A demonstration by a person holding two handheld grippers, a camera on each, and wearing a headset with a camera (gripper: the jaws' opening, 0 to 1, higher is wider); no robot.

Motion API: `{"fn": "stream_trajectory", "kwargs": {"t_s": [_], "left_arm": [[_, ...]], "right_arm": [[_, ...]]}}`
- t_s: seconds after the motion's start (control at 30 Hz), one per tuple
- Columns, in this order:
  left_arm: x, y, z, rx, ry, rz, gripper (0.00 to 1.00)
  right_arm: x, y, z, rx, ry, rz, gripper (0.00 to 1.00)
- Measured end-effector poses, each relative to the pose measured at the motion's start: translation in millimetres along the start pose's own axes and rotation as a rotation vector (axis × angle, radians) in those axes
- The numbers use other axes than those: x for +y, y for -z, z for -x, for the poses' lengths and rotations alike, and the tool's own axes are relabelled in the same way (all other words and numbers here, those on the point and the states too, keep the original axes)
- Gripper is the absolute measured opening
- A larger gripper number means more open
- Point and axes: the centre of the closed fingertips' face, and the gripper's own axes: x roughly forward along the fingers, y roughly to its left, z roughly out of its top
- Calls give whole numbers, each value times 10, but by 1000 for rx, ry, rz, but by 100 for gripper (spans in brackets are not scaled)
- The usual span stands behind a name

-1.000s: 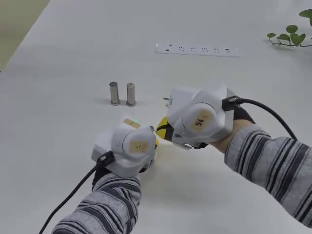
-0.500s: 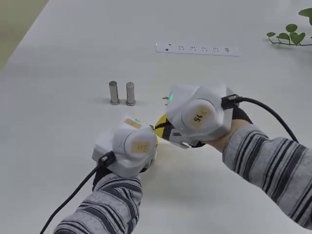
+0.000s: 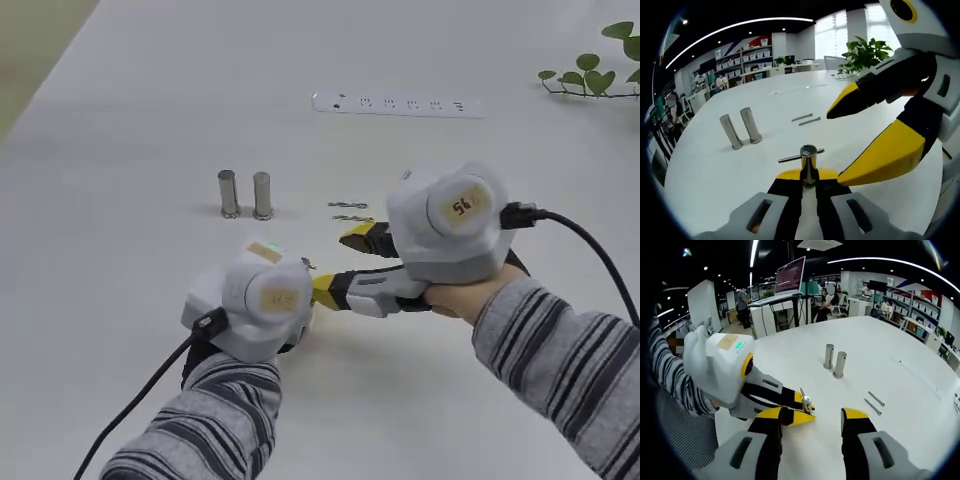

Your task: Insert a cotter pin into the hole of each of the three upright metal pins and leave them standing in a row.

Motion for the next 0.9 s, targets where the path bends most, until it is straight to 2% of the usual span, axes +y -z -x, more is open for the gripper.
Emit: {"fn": "stream_trajectory", "kwargs": {"t_s": [0.13,0.37,0.53,0.9], "left_arm": [[12,-2,-2,0,2,-1,5],[124,8,7,7,-7,9,5],[269,26,36,12,-34,33,5],[650,-23,66,10,-88,31,5]], "right_arm": [[-7,10,38,-22,2,-51,47],[-1,31,88,-37,17,-70,56],[28,67,100,-35,13,-69,64],[49,86,111,-39,6,-75,65]]}}
